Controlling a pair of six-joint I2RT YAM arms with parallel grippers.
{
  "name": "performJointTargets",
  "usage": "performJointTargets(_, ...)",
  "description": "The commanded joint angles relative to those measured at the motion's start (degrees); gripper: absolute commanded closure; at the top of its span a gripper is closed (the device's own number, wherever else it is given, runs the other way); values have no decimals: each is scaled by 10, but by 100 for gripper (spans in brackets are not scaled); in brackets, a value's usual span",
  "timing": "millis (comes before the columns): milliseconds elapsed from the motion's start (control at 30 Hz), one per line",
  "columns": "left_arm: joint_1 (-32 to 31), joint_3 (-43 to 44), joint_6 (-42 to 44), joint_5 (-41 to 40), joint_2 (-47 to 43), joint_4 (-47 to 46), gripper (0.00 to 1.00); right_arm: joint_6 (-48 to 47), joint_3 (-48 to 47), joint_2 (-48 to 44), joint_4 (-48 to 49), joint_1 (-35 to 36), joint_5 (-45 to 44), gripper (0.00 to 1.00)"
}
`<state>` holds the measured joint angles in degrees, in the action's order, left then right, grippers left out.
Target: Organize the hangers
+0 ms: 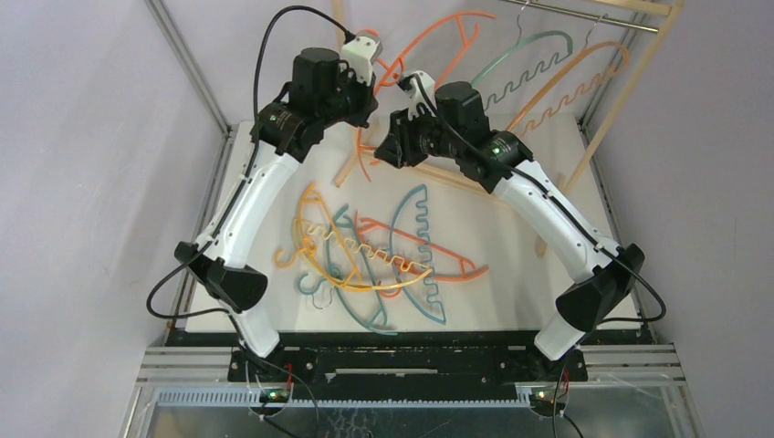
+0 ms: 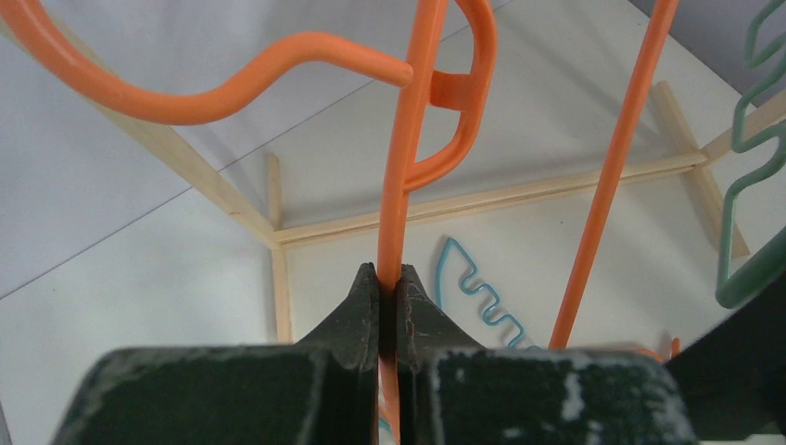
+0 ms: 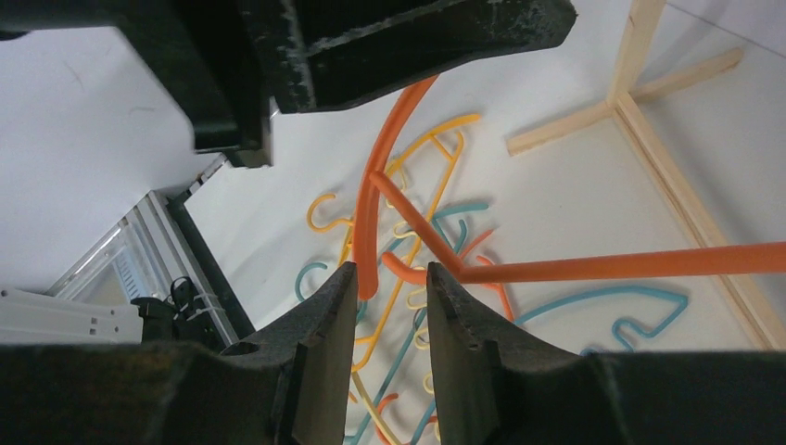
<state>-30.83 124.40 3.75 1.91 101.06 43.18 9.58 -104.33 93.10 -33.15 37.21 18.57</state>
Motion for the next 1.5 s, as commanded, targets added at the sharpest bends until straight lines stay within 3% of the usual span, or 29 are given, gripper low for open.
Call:
performJointTargets(0,1,1,-20,10,-56,-30,100,11,-21,20,42,-3,9,59)
performJointTargets(333,0,-33,-88,62,-104,-42,100,5,-41,70,51,-13,-2,60)
performJointTargets(567,2,-99,-69,-7,-131,-50,100,-13,-49,43,19,-4,-18,57)
performJointTargets(733,2,-98,-80,-18,-125,-57,100,-3,-50,30,8,13,8,54)
performJointTargets(1200,20,-63,-118,-81,-96,-23,100,-38,-24,-45,5,90,-111,42)
performJointTargets(1467,19,-20,-185,-55,-92,0,100,-46,-62,26,38,98,-131,39)
